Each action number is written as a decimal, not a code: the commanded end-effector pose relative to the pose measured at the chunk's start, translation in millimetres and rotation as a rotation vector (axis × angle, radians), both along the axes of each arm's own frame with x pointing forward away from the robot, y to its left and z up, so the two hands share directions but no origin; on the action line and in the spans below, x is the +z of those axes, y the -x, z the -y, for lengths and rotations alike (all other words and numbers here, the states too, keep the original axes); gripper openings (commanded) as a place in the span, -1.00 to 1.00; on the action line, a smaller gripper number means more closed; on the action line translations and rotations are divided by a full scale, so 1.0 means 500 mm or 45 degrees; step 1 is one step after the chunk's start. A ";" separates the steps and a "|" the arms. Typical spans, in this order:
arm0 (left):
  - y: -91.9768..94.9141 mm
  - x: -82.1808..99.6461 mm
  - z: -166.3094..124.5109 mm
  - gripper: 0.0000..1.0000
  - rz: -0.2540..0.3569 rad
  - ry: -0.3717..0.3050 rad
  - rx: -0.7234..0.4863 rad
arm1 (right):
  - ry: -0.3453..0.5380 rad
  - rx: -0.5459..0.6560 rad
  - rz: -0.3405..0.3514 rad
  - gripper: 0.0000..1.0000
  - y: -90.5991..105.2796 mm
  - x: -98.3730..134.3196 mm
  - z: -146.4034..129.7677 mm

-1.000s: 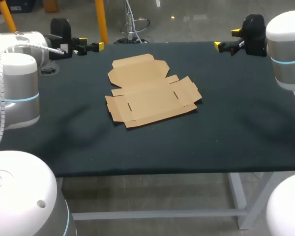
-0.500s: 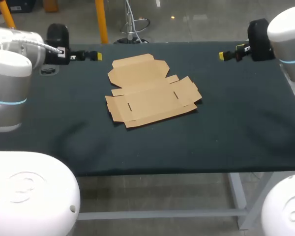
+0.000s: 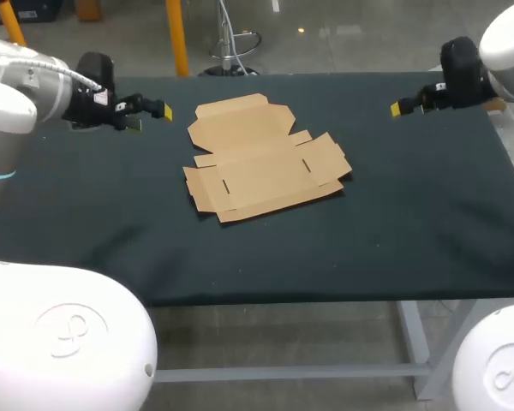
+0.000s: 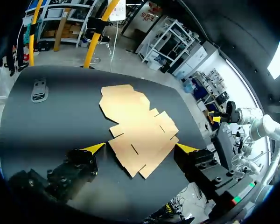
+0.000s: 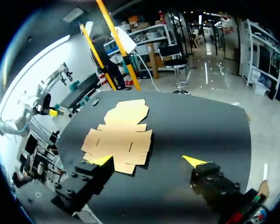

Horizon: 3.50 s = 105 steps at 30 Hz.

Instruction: Assemble the packaging by folding the flat box into shape, placing the metal phone stand inside, and closing the box properly

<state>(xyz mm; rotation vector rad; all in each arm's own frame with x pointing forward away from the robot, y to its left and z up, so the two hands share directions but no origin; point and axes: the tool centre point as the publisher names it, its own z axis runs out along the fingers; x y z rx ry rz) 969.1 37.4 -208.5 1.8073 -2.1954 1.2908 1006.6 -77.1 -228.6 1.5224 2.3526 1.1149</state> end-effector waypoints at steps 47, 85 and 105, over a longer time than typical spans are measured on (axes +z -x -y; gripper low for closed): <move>0.019 -0.083 0.034 1.00 -0.446 -0.084 -0.034 | -0.096 0.329 -0.613 0.57 -0.080 -0.218 -0.142; 0.051 -0.106 0.018 1.00 -0.456 -0.120 0.056 | -0.258 0.252 -0.929 -0.77 -0.140 -0.368 -0.237; 0.062 -0.113 0.015 1.00 -0.464 -0.097 0.030 | -0.479 0.120 -0.741 -1.00 -0.027 -0.317 -0.234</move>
